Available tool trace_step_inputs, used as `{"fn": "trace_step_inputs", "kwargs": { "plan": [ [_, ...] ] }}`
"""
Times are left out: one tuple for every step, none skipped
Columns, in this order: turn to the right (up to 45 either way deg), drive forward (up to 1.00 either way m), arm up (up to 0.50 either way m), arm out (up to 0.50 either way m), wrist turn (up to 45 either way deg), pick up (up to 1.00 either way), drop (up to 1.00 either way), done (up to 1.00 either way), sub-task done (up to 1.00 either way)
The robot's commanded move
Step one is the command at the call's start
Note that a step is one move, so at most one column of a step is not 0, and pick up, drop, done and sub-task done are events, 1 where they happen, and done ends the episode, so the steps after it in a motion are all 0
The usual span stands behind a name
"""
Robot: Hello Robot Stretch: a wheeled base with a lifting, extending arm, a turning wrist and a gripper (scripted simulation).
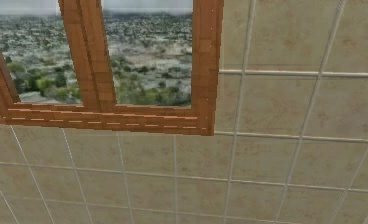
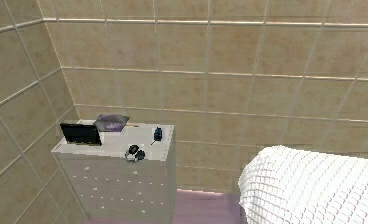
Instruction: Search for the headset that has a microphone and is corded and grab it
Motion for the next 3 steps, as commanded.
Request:
{"fn": "trace_step_inputs", "kwargs": {
  "plan": [
    [0.0,0.00,0.32,0.00,0.0,0.00,0.00,0.00,0.00],
    [0.0,0.00,0.00,0.50,0.0,0.00,0.00,0.00,0.00],
    [0.0,0.00,0.00,0.00,45.0,0.00,0.00,0.00,0.00]
  ]
}}
